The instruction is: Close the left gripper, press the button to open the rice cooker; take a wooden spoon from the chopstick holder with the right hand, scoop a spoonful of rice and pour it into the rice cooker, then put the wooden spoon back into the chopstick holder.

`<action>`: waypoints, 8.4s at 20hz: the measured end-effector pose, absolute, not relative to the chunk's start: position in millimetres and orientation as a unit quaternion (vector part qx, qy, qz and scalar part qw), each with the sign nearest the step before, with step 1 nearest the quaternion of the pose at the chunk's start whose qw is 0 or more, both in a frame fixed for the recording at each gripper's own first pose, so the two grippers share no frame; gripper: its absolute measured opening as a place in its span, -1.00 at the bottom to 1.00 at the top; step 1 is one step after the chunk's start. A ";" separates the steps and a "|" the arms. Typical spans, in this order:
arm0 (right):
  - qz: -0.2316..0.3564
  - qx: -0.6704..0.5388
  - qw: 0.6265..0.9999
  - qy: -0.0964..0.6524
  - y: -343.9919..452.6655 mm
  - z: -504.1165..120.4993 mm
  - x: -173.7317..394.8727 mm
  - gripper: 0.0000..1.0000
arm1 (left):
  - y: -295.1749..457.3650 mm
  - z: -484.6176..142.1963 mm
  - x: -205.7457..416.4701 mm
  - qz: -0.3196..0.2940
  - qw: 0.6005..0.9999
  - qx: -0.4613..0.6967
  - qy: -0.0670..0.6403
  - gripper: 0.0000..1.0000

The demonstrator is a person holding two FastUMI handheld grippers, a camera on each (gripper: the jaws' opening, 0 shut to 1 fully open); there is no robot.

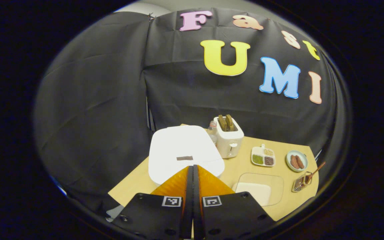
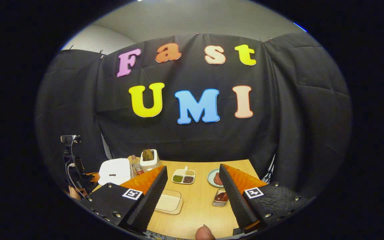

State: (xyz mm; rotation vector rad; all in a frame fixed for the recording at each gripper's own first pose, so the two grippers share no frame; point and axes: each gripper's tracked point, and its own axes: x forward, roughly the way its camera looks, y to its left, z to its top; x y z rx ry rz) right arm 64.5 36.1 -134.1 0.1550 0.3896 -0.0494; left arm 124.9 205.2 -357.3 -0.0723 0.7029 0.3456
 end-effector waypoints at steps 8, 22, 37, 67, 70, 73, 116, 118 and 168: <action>-0.032 0.042 0.969 0.242 64.9 -151.8 85.0 0.91 | 242.5 -448.2 193.6 0.190 0.901 -0.028 0.390 -0.82; -0.017 0.033 0.968 0.248 80.1 -157.7 86.7 0.90 | 247.2 -471.2 189.8 0.209 0.887 -0.034 0.410 -0.82; -0.038 0.049 0.968 0.242 50.6 -157.5 52.7 0.90 | 225.7 -474.3 180.6 0.212 0.880 -0.115 0.408 -0.82; -0.047 0.045 0.968 0.244 54.7 -170.5 49.1 0.90 | 266.1 -336.0 232.2 0.228 0.948 -0.092 0.199 -0.84; -0.056 0.054 0.968 0.239 40.1 -176.6 56.8 0.90 | 269.1 -321.0 207.9 0.226 0.950 -0.105 0.186 -0.82; -0.061 0.070 0.965 0.246 14.8 -193.7 69.4 0.90 | 247.9 -302.5 181.3 0.201 0.955 -0.125 0.182 -0.82; -0.045 0.369 0.870 0.324 -111.7 -451.5 212.1 -0.65 | 57.3 -156.3 -78.5 0.225 0.957 -0.035 0.182 0.85; -0.030 0.336 0.887 0.315 -103.1 -421.3 204.9 -0.65 | 65.7 -157.0 -83.3 0.219 0.959 -0.055 0.173 0.85; 0.136 0.515 0.738 0.415 217.8 -426.4 224.0 -0.64 | 221.5 -154.8 -112.5 0.278 0.942 -0.065 0.178 0.84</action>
